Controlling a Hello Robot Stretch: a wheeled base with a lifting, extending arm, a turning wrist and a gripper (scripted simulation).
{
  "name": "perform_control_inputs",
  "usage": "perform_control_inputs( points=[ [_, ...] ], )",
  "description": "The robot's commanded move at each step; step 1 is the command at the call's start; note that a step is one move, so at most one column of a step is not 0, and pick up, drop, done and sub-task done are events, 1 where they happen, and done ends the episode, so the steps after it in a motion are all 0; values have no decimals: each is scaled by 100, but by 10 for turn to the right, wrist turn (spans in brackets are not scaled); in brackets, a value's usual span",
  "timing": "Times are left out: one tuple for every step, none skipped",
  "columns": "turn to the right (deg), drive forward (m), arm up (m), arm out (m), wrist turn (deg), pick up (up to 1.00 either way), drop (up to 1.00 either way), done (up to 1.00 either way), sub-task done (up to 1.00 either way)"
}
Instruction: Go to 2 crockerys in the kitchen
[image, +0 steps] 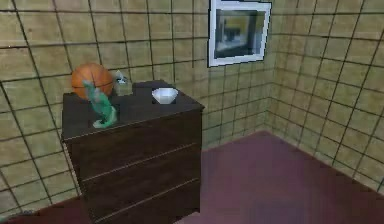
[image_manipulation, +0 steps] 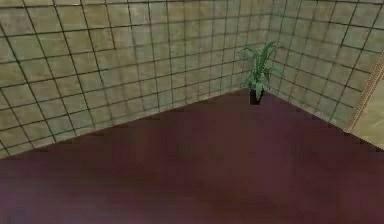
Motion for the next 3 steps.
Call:
perform_control_inputs(
  points=[
    [450,0,0,0,0,0,0,0,0],
    [450,0,0,0,0,0,0,0,0],
    [450,0,0,0,0,0,0,0,0]
  ],
)
